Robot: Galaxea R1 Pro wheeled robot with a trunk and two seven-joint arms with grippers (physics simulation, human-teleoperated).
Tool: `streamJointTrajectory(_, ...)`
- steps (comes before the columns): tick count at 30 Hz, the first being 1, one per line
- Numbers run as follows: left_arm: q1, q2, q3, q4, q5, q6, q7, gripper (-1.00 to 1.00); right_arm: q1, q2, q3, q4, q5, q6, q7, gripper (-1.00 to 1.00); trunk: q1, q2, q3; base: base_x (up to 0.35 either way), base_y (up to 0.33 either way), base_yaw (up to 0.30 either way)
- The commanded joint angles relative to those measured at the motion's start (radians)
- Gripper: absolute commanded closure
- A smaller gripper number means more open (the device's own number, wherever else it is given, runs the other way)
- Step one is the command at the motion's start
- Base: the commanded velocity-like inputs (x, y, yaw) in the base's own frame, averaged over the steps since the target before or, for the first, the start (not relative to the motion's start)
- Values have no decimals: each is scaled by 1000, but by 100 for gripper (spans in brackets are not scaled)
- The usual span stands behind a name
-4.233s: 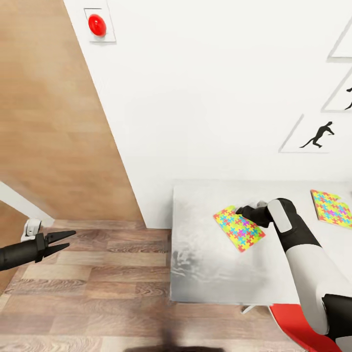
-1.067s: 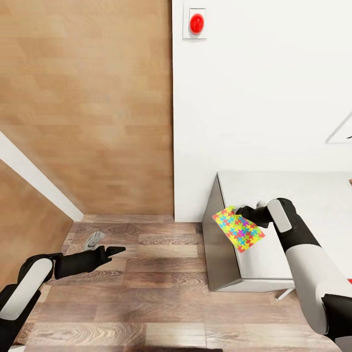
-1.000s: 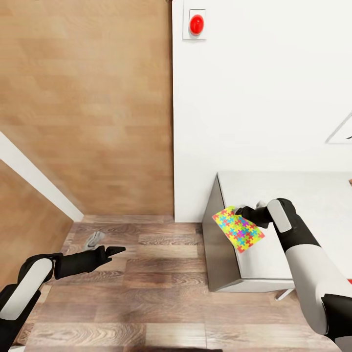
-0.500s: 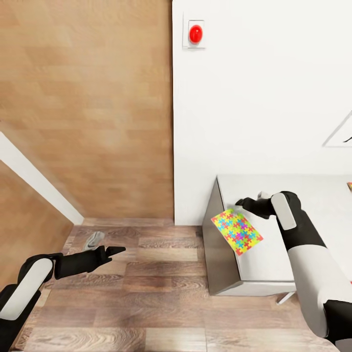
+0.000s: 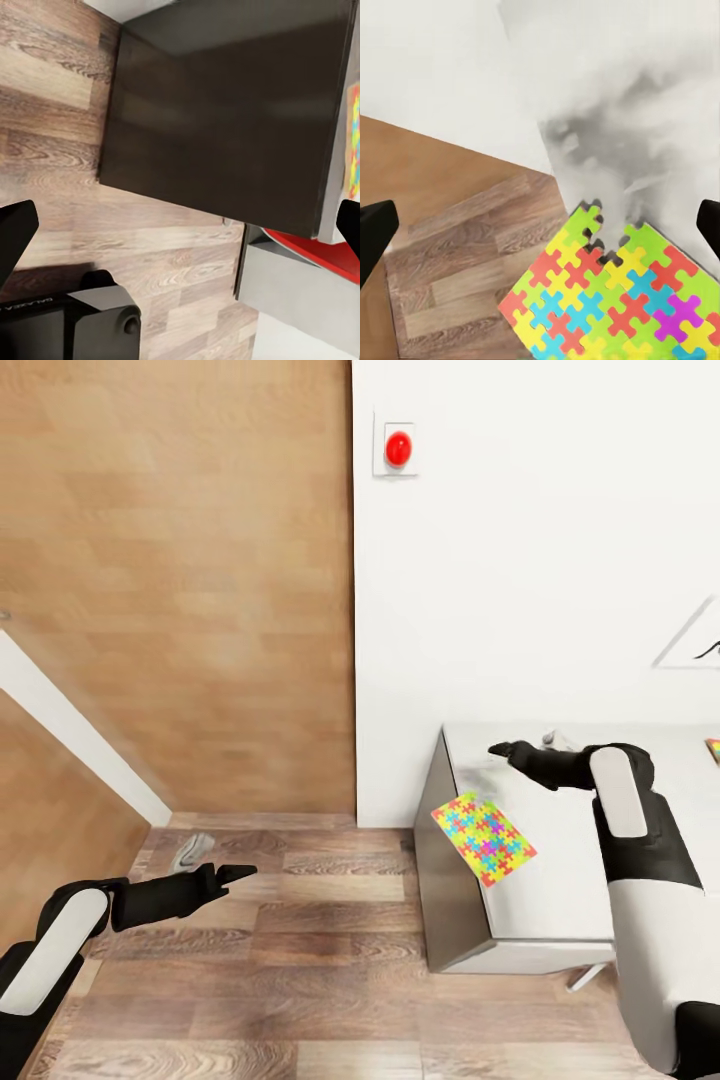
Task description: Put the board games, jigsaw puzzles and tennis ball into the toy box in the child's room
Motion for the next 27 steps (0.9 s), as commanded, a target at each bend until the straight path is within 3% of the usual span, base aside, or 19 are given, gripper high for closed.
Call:
streamJointTrajectory(1,-1,1,-1,0,-6,2,-6,-100,17,-4,-3,-29,-41,3,-10,-100,1,-2,0,0,0,0)
streamJointTrajectory(3,-1,1,0,0,-7,2,-6,-100,56,-18,-7,-85,-109,3,-9,-100,1,-2,3,0,0,0)
streamJointTrajectory(4,-1,1,0,0,-7,2,-6,-100,101,-38,-8,-140,-188,3,-7,-100,1,-2,5,0,0,0)
streamJointTrajectory(6,-1,1,0,0,-7,2,-6,-100,153,-58,-10,-189,-276,3,2,-100,1,-2,8,0,0,0)
streamJointTrajectory(7,-1,1,0,0,-7,2,-6,-100,208,-73,-11,-229,-366,3,21,-100,1,-2,10,0,0,0)
streamJointTrajectory(9,-2,2,0,0,-7,2,-6,-100,262,-84,-13,-258,-449,3,51,-100,1,-2,13,0,0,0)
streamJointTrajectory(10,-2,5,1,0,-7,2,-5,-100,335,-93,-19,-284,-539,3,114,-100,1,-2,14,0,0,0)
streamJointTrajectory(12,-2,12,5,1,-7,2,-5,-100,405,-98,-36,-299,-585,3,201,-100,1,-2,17,0,0,0)
streamJointTrajectory(14,-2,18,8,1,-7,2,-5,-100,450,-100,-53,-305,-603,3,273,-100,1,-2,21,0,0,0)
streamJointTrajectory(15,-2,23,11,1,-7,1,-5,-100,493,-100,-73,-309,-614,3,352,-100,1,-2,22,0,0,0)
streamJointTrajectory(17,-2,26,15,1,-7,1,-5,-100,535,-101,-93,-312,-620,3,436,-100,1,-2,25,0,0,0)
streamJointTrajectory(18,-2,28,17,1,-7,1,-5,-100,579,-99,-111,-318,-623,3,518,-100,1,-2,27,0,0,0)
streamJointTrajectory(21,-2,30,20,1,-7,0,-5,-100,663,-95,-135,-327,-619,3,653,-100,1,-2,32,0,0,0)
streamJointTrajectory(27,-1,30,21,1,-7,-2,-4,-100,749,-93,-165,-333,-555,-37,791,-100,1,-2,42,0,0,0)
